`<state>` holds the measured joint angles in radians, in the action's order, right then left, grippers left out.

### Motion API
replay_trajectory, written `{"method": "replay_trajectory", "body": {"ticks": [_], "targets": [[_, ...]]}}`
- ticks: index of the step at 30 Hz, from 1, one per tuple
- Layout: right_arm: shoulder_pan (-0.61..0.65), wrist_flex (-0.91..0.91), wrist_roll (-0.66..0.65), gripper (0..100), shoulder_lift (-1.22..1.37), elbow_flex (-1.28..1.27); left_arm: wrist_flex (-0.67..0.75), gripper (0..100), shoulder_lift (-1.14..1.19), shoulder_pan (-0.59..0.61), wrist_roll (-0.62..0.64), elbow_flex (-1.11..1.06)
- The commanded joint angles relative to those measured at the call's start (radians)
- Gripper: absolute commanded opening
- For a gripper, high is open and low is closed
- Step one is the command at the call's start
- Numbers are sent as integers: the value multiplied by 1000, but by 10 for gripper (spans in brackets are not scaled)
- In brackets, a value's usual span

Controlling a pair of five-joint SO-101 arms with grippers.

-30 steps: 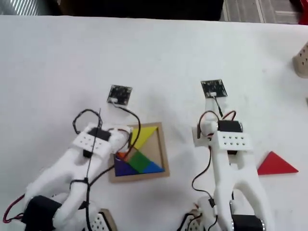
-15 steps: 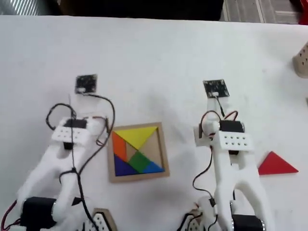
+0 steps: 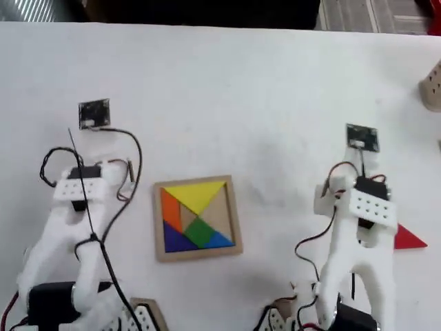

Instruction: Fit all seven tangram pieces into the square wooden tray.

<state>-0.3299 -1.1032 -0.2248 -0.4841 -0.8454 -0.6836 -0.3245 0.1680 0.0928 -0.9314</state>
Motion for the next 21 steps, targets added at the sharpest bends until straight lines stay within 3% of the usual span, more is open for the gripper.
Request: {"method": "replay_trajectory", "body": {"ticks": [1, 5, 12, 17, 21], "targets": [[-107, -134, -95, 18, -35, 115, 26, 24, -4, 18, -52, 6], [-232, -203, -157, 18, -35, 190, 94, 24, -4, 39, -52, -28], [-432, -148, -244, 27, -25, 218, 103, 28, -4, 38, -52, -29], [-512, -90, -249, 150, -24, 218, 98, 150, -4, 36, -49, -29], [-530, -77, -242, 147, -19, 215, 97, 199, -4, 35, -46, -31]]}}
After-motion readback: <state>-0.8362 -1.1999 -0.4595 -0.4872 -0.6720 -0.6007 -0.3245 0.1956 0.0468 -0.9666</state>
